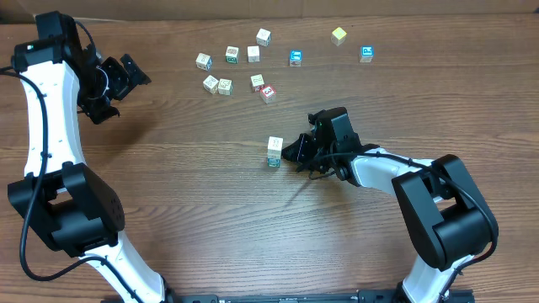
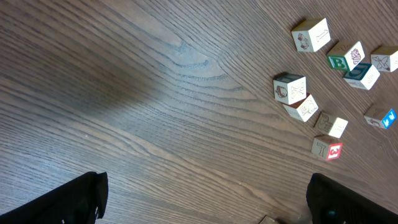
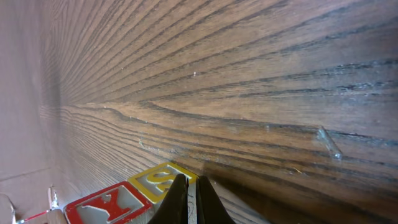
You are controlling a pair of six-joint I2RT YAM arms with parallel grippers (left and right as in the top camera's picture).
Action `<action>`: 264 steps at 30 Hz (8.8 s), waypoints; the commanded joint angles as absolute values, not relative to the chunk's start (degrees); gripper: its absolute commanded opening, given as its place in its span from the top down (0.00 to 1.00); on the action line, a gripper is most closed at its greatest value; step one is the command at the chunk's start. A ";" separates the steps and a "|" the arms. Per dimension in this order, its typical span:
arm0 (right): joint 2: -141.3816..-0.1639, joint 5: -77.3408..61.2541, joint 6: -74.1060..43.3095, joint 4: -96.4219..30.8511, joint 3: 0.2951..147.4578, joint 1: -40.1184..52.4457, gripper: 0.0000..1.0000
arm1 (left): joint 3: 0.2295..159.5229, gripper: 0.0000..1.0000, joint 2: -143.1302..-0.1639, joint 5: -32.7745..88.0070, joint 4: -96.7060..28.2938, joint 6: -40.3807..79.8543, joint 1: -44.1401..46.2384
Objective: Form a tower
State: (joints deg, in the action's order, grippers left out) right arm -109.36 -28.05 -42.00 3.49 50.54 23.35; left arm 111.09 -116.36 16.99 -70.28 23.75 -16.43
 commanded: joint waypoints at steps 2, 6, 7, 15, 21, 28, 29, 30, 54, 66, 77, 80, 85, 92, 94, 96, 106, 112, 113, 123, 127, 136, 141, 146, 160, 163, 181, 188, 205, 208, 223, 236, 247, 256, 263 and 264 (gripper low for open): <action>-110.08 -27.40 -42.00 4.25 50.22 23.40 0.96 | 111.87 0.00 -116.14 17.43 -70.22 22.70 -16.10; -110.08 -26.96 -42.00 4.36 50.22 23.40 0.96 | 111.87 0.00 -116.14 17.43 -70.22 22.70 -16.10; -110.08 -26.98 -42.00 4.47 50.22 23.40 0.96 | 111.87 0.01 -116.14 17.43 -70.22 22.70 -16.10; -110.08 -26.98 -42.00 5.08 50.22 23.40 0.96 | 111.87 0.00 -116.14 17.43 -70.22 22.70 -16.10; -110.08 -26.98 -42.00 5.56 50.22 23.40 0.96 | 111.87 0.00 -116.14 17.43 -70.22 22.70 -16.10; -110.08 -26.30 -42.00 5.54 50.22 23.40 0.96 | 111.87 0.00 -116.14 17.43 -70.22 22.70 -16.10; -110.08 -26.30 -42.00 5.45 50.22 23.40 0.96 | 111.87 0.00 -116.14 17.41 -70.22 22.70 -16.10; -110.08 -26.13 -42.02 5.26 50.22 23.40 0.96 | 111.87 0.00 -116.14 17.41 -70.22 22.70 -16.10; -110.61 -23.46 -43.72 1.48 50.22 23.57 0.96 | 111.87 0.00 -116.14 17.43 -70.22 22.70 -16.10; -110.61 -25.30 -43.24 2.44 50.22 24.16 0.96 | 111.87 0.00 -116.14 17.43 -70.22 22.70 -16.10; -110.61 -25.30 -43.24 2.94 50.22 24.16 0.96 | 111.87 0.00 -116.14 17.43 -70.22 22.70 -16.08; -110.61 -25.32 -43.24 2.96 50.22 24.16 0.96 | 111.87 0.00 -116.14 17.41 -70.22 22.70 -16.08; -110.61 -25.32 -43.24 2.96 50.22 24.16 0.96 | 111.87 0.01 -116.14 17.43 -70.22 22.70 -16.08; -110.61 -25.30 -43.27 3.38 50.22 24.86 0.96 | 111.87 0.00 -116.14 17.41 -70.22 22.70 -16.08; -110.61 -25.21 -43.27 3.46 50.22 24.93 0.96 | 111.87 0.00 -116.14 17.43 -70.22 22.70 -16.08; -110.61 -24.77 -43.27 3.44 50.22 24.93 0.96 | 111.87 0.00 -116.14 17.43 -70.22 22.70 -16.08; -110.61 -22.92 -43.31 3.57 50.22 24.91 0.96 | 111.87 0.00 -116.14 17.43 -70.22 22.70 -16.08; -110.61 -22.57 -43.51 3.60 50.22 24.91 0.96 | 111.87 0.01 -116.14 17.43 -70.22 22.70 -16.08; -110.61 -22.76 -43.48 3.60 50.22 24.91 0.96 | 111.87 0.00 -116.14 17.43 -70.22 22.70 -16.08; -110.61 -25.56 -43.24 4.03 50.22 25.12 0.96 | 111.87 0.00 -116.14 17.43 -70.22 22.70 -16.08; -110.61 -25.69 -43.24 4.03 50.22 25.15 0.96 | 111.87 0.01 -116.14 17.43 -70.22 22.70 -16.05; -110.61 -21.96 -43.33 4.03 50.22 24.99 0.96 | 111.87 0.00 -116.14 17.43 -70.22 22.70 -16.08; -110.61 -18.44 -43.48 4.23 50.24 23.55 0.96 | 111.87 0.01 -116.14 17.41 -70.22 22.70 -16.08; -110.61 -13.58 -43.51 4.69 50.26 18.85 0.96 | 111.87 0.00 -116.14 17.41 -70.22 22.70 -16.08; -110.61 -13.13 -43.72 5.10 50.26 3.53 0.00 | 111.87 0.00 -116.14 17.43 -70.22 22.70 -16.08; -110.61 -13.13 -43.72 5.10 50.26 3.22 0.00 | 111.87 0.00 -116.14 17.43 -70.22 22.70 -16.08; -110.61 15.22 -43.05 -3.99 50.26 -0.78 0.00 | 111.87 0.01 -116.14 17.43 -70.22 22.70 -16.08; -110.61 15.18 -43.07 -3.97 50.26 -0.78 0.00 | 111.87 0.01 -116.14 17.43 -70.22 22.70 -16.08; -110.61 15.16 -43.07 -3.97 50.26 -0.78 0.00 | 111.87 0.00 -116.66 16.97 -70.22 22.70 -15.99; -110.61 15.16 -43.09 -3.97 50.26 -0.78 0.00 | 111.87 0.01 -116.25 16.97 -70.22 22.70 -15.99; -110.61 15.16 -43.07 -3.97 50.26 -0.78 0.00 | 111.85 0.00 -114.43 11.38 -70.19 22.63 -16.14; -110.61 15.16 -43.09 -3.97 50.26 -0.78 0.00 | 111.85 0.00 -114.06 14.94 -60.88 10.28 -12.21; -110.61 15.16 -43.07 -3.97 50.26 -0.78 0.00 | 110.06 0.01 -106.85 13.87 -59.96 10.24 -11.49; -110.61 15.16 -43.07 -3.97 50.26 -0.78 0.00 | 85.58 0.01 -96.12 13.17 -41.63 10.28 -11.49; -110.61 15.16 -43.07 -3.97 50.26 -0.78 0.00 | 67.29 0.01 -91.66 13.63 -28.18 10.72 -11.46; -110.61 15.16 -43.07 -3.97 50.26 -0.78 0.00 | 65.06 0.00 -91.22 13.61 -26.22 11.03 -11.46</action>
